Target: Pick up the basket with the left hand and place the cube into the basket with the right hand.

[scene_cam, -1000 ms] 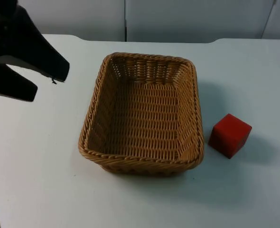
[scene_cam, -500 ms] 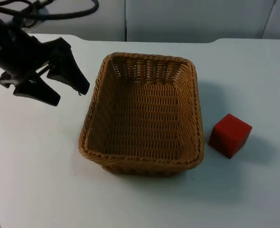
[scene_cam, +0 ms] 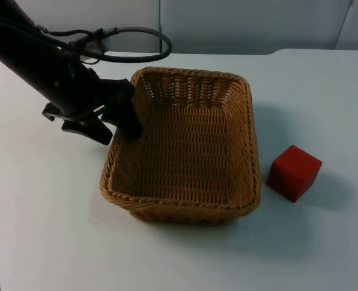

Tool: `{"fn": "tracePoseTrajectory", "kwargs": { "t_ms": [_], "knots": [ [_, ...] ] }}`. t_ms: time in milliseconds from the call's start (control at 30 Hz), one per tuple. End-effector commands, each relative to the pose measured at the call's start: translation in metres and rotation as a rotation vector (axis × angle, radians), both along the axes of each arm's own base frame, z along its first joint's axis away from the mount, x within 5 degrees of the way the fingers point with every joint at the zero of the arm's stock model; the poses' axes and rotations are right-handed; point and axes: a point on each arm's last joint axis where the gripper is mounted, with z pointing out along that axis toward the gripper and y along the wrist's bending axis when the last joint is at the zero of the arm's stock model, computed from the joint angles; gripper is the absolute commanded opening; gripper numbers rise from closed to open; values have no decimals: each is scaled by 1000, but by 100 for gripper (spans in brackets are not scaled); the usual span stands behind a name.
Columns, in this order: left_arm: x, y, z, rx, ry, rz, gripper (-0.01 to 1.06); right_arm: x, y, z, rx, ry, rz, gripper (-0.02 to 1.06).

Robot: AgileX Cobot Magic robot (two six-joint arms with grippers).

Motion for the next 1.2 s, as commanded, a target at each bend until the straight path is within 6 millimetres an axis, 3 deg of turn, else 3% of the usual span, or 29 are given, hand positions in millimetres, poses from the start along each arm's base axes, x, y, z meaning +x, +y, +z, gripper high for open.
{"fn": "tracePoseTrajectory", "kwargs": {
  "t_ms": [0,67,233,333,367,567,667,1167],
  "knots": [
    [4,-1,-11,18,-2,37,36,1,1,-1,1,-9,-1,0],
    [5,0,-18,28,3,62,0,1,1,-1,1,-9,-1,0],
    [12,10,-7,0,25,119,0,1,1,-1,1,-9,-1,0],
    [17,24,24,-61,51,146,0,1,1,-1,1,-9,-1,0],
    [17,24,24,-61,51,146,0,1,1,-1,1,-9,-1,0],
    [11,32,82,-95,-37,138,0,1,1,-1,1,-9,-1,0],
    [10,31,93,-111,-57,143,0,1,1,-1,1,-9,-1,0],
    [9,29,98,-154,-48,149,0,1,1,-1,1,-9,-1,0]
  ]
}}
